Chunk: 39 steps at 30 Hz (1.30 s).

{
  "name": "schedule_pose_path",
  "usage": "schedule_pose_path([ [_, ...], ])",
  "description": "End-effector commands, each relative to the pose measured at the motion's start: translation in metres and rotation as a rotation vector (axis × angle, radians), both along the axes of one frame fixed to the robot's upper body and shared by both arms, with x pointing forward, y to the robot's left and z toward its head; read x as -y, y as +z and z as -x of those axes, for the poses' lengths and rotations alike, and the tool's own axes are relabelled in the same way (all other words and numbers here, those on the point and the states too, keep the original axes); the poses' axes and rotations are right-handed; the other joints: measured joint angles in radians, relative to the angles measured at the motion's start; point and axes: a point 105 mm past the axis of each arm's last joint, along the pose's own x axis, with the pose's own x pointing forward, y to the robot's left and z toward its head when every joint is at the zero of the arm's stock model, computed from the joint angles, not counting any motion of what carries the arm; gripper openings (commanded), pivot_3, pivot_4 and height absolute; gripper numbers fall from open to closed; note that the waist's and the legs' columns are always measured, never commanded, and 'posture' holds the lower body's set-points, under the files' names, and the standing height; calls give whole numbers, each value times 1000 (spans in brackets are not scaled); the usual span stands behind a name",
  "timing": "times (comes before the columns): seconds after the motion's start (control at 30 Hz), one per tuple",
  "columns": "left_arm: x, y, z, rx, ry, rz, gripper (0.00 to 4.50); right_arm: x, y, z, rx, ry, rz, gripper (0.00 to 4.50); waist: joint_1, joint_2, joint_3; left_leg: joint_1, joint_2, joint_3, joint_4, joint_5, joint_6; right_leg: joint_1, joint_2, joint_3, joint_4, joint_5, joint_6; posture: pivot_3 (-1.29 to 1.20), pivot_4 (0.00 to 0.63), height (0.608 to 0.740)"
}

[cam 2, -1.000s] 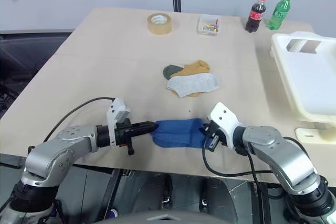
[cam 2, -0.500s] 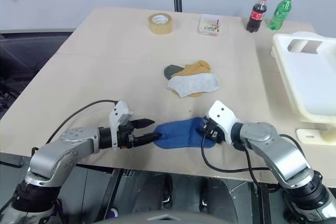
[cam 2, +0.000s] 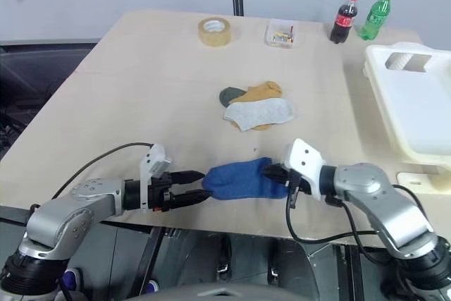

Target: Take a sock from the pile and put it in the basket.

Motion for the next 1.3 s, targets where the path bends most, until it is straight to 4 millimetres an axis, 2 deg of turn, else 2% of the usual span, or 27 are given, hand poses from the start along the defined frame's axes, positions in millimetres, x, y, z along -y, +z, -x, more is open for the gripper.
schedule_pose_path([
  [0.03, 1, -1, 3, -11, -16, -13, 3489, -16, 4, 5, 29, 90, -78, 130, 0, 0, 0, 0, 0, 0, 0, 0, 0, 0, 0, 0, 0, 0, 0, 0, 150, 740],
  [0.2, 0, -3, 5, -24, -19, -23, 3489, -25, -13, 0, 57, 145, -42, 130, 0, 0, 0, 0, 0, 0, 0, 0, 0, 0, 0, 0, 0, 0, 0, 0, 150, 740],
  [0.37, -4, -3, 10, -43, -15, -16, 3489, -23, -24, -8, 52, 120, -27, 130, 0, 1, 0, 0, 0, 0, 0, 0, 0, 0, 0, 0, 0, 0, 1, 0, 150, 740],
  [0.57, 8, -18, 3, -72, -23, -43, 3489, -17, -41, -6, 8, 137, 37, 130, 3, 2, -2, 2, 0, 0, 1, 0, 0, 1, 0, 0, 0, 0, 0, 0, 150, 740],
  [0.67, 21, -18, -1, -76, -44, -12, 3489, -18, -39, -5, 1, 142, 30, 130, 4, 2, -3, 2, 0, 0, 1, 0, 0, 2, -1, 0, 1, 0, 0, 0, 150, 740],
  [0.87, 48, 3, 1, -51, -145, 159, 3489, -17, -32, -6, 6, 134, 16, 130, 2, 3, -3, 2, 0, 0, 2, 0, 0, 3, 0, 0, 1, 1, 1, 0, 150, 740],
  [1.07, 60, 19, 2, -88, -201, 276, 3489, -17, -14, -5, 0, 108, -46, 130, 2, 2, -2, 1, 0, -1, 2, 0, 0, 3, 0, -1, 1, 1, 1, 0, 150, 740],
  [1.17, 68, 23, -1, -106, -208, 319, 3489, -21, 3, -2, -14, 115, -108, 130, 1, 2, -2, 1, 0, 0, 2, 0, 0, 3, 0, 0, 1, 1, 1, 0, 150, 740],
  [1.3, 74, 26, -5, -117, -215, 351, 3489, -21, 8, 0, -32, 109, -119, 130, 1, 2, -2, 1, 0, -1, 2, 0, 0, 3, 1, 0, 1, 1, 1, 0, 150, 740],
])
